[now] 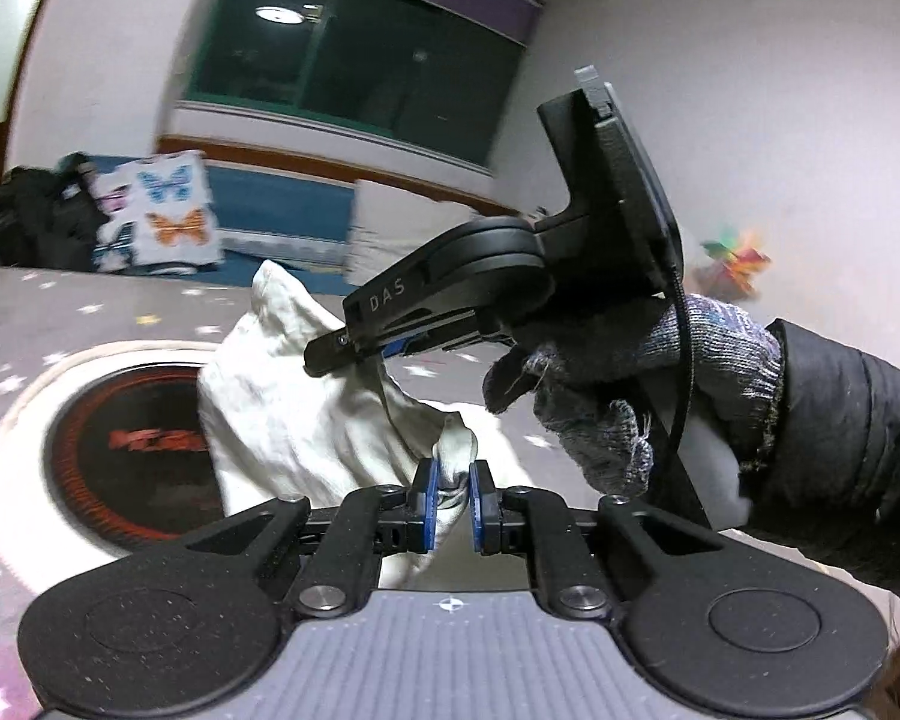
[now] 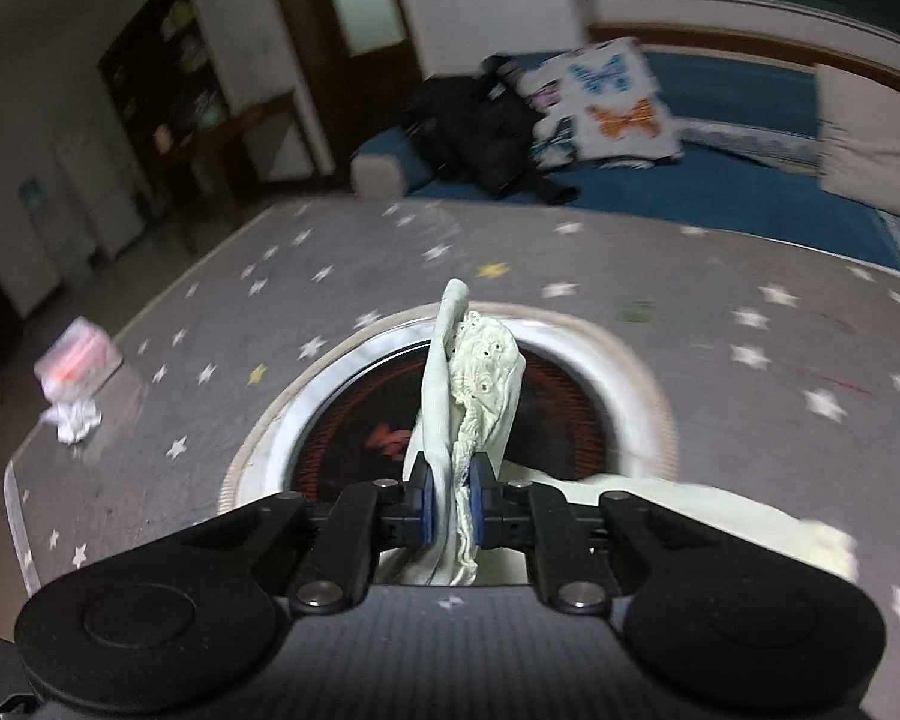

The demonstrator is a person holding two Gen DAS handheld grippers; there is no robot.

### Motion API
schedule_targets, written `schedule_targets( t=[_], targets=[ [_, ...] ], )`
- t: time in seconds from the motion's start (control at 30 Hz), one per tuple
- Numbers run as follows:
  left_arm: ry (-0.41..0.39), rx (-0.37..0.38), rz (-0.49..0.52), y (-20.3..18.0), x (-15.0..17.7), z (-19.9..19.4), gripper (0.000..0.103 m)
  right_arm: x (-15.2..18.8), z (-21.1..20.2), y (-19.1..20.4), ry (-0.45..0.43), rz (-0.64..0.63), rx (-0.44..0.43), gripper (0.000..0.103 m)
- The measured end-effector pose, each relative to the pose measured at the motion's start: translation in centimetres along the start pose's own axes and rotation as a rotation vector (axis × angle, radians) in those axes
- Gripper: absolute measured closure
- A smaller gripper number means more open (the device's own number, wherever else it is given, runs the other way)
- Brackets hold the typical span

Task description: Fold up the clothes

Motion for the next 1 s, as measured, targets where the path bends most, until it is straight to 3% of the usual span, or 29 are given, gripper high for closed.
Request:
schedule_targets(
  t=[0.3,0.43,0.67,0.83,0.9,1.0],
  targets=[
    [0.076,0.057,0.144,-6.9,2.4,4.0,0.091,3.3,-7.4,-8.3,-0.125,0.152,0.009,0.093],
    [0.12,0.053,0.177,-8.3,3.7,5.4,0.091,4.9,-7.8,-10.9,-0.148,0.211,-0.004,0.093],
    [0.182,0.09,0.239,-9.6,5.8,6.8,0.087,7.0,-7.7,-13.7,-0.168,0.271,0.001,0.093],
    [0.185,0.098,0.287,-9.2,5.8,6.8,0.072,8.0,-8.5,-14.2,-0.186,0.294,0.006,0.093],
    [0.168,0.08,0.281,-8.1,5.1,6.7,0.07,8.4,-8.9,-14.3,-0.194,0.3,0.009,0.086],
    [0.144,0.03,0.262,-6.1,4.1,6.7,0.068,8.9,-9.6,-14.5,-0.206,0.308,0.012,0.086]
  ],
)
Point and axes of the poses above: each gripper's, at about its wrist camera, not at the fingertips, and z roughly the way its jaws point, y to its left, x to its underside, the point moved 6 cm from there along z, roughly the way its jaws point, and after that the axes turned 12 degrees about -x, right-handed, at the moved point
